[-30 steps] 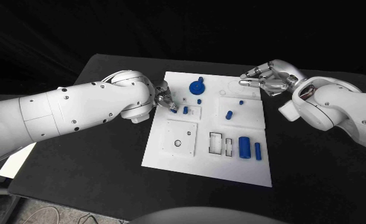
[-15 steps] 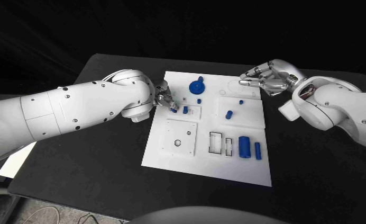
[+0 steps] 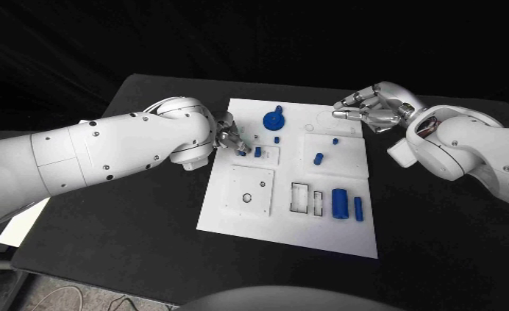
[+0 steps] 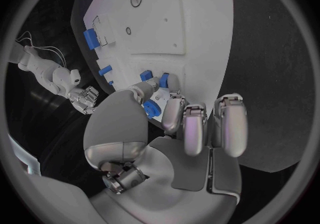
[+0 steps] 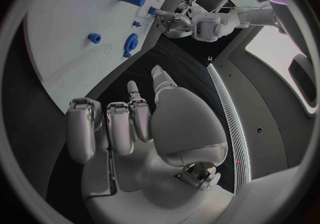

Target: Assemble the parts on the task board

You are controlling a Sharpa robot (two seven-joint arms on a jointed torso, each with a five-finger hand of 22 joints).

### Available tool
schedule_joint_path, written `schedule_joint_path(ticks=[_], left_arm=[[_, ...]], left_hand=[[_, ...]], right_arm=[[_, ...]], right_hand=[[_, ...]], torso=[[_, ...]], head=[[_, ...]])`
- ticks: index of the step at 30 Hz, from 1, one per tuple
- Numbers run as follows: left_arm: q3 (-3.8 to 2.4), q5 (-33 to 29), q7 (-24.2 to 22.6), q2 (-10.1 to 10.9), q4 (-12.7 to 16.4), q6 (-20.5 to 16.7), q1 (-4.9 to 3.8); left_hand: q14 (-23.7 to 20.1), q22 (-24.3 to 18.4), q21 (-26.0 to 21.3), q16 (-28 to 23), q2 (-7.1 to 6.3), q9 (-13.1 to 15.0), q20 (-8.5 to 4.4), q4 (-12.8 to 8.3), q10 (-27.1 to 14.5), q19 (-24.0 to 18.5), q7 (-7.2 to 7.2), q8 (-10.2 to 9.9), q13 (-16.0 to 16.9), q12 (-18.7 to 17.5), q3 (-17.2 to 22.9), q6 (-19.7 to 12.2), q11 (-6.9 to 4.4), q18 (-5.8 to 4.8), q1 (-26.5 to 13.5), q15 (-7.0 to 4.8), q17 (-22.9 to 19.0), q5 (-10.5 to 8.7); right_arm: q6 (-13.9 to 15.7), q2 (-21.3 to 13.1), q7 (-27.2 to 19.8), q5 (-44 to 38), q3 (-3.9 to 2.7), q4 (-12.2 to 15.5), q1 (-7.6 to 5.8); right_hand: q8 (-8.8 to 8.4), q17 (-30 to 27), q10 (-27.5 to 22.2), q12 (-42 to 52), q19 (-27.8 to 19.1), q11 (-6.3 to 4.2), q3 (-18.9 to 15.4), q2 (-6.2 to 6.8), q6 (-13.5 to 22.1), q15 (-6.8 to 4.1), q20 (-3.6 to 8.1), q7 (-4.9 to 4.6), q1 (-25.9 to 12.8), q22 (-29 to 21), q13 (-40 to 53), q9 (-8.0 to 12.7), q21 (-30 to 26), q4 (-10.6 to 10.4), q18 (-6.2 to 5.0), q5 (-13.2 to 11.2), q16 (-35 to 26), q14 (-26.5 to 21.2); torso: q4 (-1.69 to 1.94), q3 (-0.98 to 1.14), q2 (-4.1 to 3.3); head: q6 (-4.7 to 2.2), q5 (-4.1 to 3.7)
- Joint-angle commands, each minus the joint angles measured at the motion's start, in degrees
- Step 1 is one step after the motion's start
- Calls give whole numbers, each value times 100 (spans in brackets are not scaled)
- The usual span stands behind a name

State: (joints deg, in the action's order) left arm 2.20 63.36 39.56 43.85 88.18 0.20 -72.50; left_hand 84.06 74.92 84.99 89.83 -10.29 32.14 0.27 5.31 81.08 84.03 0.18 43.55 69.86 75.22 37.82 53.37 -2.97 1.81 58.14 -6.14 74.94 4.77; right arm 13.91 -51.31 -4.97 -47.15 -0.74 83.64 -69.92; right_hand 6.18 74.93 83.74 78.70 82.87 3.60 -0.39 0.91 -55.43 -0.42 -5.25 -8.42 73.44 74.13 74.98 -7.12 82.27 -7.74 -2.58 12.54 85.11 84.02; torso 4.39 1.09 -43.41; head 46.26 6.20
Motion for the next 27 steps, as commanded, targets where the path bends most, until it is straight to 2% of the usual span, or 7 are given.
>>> schedule_joint_path(ticks=[1, 17, 21, 27], left_arm=[[9, -60, 86, -19, -6, 93, 13], [8, -82, 100, -46, -74, 17, 13], [8, -95, 86, -46, -83, -18, 13], [8, -106, 75, -38, -83, -49, 13]], left_hand=[[594, 844, 37, 17, 20, -9, -52, 10, 5, 370, 13, 8, 7, 38, -52, 40, -50, -24, -66, -46, 1506, 21], [594, 884, 62, 17, 26, -31, -64, 207, 38, 384, 1, 21, 70, 79, -229, 97, -62, -33, -234, -57, 1506, 25], [594, 898, 69, 17, -70, -40, -61, 389, 45, 388, 9, 37, 80, 85, -590, 135, -56, -36, -412, -52, 1506, 22], [594, 909, 70, 17, 0, -75, -63, 637, 47, 390, 4, 32, 97, 89, -1310, 146, -56, -37, -296, -59, 1506, 41]], right_arm=[[-66, 0, -49, -6, -1, 10, 3], [-66, -5, -51, -6, -1, 7, 3], [-67, -6, -50, -6, -1, 7, 3], [-66, -10, -49, -6, -1, 8, 3]], right_hand=[[27, 670, -32, -16, -29, -10, -34, -60, 40, -44, 13, 0, -13, 1, 835, -5, -37, 11, -74, 1, -23, 406], [27, 670, -32, -16, -29, -10, -34, -60, 40, -44, 13, 0, -13, 1, 835, -5, -37, 11, -74, 1, -23, 406], [27, 670, -32, -16, -29, -10, -34, -60, 40, -44, 13, 0, -13, 1, 835, -5, -37, 11, -74, 1, -23, 406], [27, 670, -32, -16, -29, -10, -34, -60, 40, -44, 13, 0, -13, 1, 835, -5, -37, 11, -74, 1, -23, 406]], torso=[[1, -2, 1], [1, -5, -2], [1, -4, -2], [2, -3, 0]], head=[[-5, -11], [-3, -14], [-4, -16], [2, -19]])
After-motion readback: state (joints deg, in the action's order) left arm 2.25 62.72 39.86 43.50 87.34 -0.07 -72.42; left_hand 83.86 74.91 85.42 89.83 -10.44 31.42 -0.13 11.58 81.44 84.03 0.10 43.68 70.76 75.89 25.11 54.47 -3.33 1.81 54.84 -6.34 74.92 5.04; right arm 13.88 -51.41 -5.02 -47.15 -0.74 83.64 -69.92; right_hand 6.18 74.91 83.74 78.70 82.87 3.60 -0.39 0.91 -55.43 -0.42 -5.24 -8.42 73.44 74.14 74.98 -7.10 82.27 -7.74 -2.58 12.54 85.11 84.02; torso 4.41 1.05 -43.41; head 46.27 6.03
